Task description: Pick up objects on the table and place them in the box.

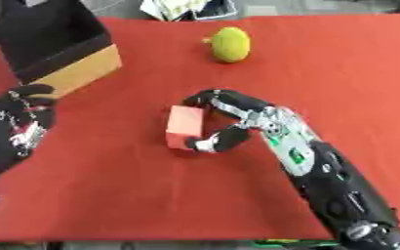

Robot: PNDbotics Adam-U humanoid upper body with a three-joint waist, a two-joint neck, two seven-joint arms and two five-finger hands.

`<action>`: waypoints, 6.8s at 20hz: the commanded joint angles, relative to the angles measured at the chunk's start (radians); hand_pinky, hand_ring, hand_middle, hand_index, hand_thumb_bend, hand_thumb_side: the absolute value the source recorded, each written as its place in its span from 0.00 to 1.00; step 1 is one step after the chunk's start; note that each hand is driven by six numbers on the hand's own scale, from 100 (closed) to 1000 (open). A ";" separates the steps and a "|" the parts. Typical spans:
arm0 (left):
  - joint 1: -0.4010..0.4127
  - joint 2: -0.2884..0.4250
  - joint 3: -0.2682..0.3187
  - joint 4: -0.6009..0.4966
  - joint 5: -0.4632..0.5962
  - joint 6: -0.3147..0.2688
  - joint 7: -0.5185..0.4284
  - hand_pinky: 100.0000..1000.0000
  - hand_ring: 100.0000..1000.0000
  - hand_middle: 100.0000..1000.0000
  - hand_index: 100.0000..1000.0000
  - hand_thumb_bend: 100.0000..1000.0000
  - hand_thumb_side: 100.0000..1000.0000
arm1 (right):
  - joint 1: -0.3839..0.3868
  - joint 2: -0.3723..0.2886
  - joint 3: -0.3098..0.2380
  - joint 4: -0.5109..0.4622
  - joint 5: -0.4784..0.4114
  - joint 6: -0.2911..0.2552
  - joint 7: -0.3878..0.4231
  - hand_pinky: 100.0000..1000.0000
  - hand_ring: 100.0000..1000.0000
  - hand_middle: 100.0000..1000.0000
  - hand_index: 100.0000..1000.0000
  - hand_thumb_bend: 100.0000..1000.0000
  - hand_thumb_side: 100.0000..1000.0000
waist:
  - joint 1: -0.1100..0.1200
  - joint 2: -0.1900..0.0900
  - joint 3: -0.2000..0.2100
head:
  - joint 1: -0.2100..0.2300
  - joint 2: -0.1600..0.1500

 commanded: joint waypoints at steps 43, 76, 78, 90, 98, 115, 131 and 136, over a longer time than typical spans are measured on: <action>-0.049 -0.006 -0.069 -0.012 0.022 -0.011 -0.073 0.57 0.72 0.74 0.79 0.28 0.45 | -0.609 0.074 -0.149 0.313 0.210 -0.046 -0.236 0.71 0.73 0.64 0.55 0.17 0.07 | -0.033 0.012 0.203 | -0.102 0.005; -0.036 -0.001 -0.059 -0.006 0.022 -0.009 -0.067 0.57 0.72 0.73 0.80 0.28 0.45 | -0.588 0.024 -0.233 0.409 0.362 0.109 -0.401 0.71 0.76 0.76 0.91 0.34 0.37 | -0.024 -0.003 0.165 | -0.126 0.005; -0.032 0.000 -0.056 -0.005 0.020 -0.009 -0.063 0.57 0.72 0.73 0.80 0.28 0.45 | -0.571 -0.004 -0.240 0.410 0.336 0.111 -0.375 0.72 0.77 0.76 0.90 0.33 0.38 | -0.021 -0.007 0.146 | -0.119 0.005; -0.018 0.002 -0.046 -0.004 0.015 -0.008 -0.051 0.58 0.72 0.74 0.80 0.28 0.45 | -0.478 -0.082 -0.299 0.524 0.325 0.168 -0.325 0.72 0.78 0.78 0.87 0.29 0.44 | -0.008 -0.012 0.087 | -0.093 0.005; -0.015 0.001 -0.045 -0.005 0.015 -0.008 -0.052 0.58 0.72 0.74 0.80 0.28 0.46 | -0.447 -0.084 -0.327 0.618 0.349 0.197 -0.313 0.73 0.78 0.78 0.82 0.28 0.46 | 0.002 -0.008 0.076 | -0.092 0.005; -0.016 0.000 -0.049 -0.005 0.017 -0.009 -0.055 0.58 0.72 0.74 0.80 0.27 0.46 | -0.458 -0.049 -0.314 0.575 0.359 0.149 -0.398 0.68 0.71 0.64 0.34 0.00 0.00 | 0.004 -0.010 0.078 | -0.098 0.005; -0.037 -0.005 -0.077 -0.002 0.024 -0.013 -0.085 0.58 0.72 0.74 0.80 0.26 0.46 | -0.637 0.090 -0.252 0.489 0.319 0.089 -0.361 0.69 0.71 0.65 0.36 0.00 0.00 | -0.019 -0.010 0.203 | -0.136 0.005; -0.051 -0.009 -0.087 -0.001 0.028 -0.013 -0.096 0.58 0.72 0.74 0.80 0.26 0.46 | -0.662 0.136 -0.251 0.502 0.346 0.078 -0.361 0.69 0.72 0.65 0.38 0.00 0.00 | -0.024 0.000 0.260 | -0.156 -0.002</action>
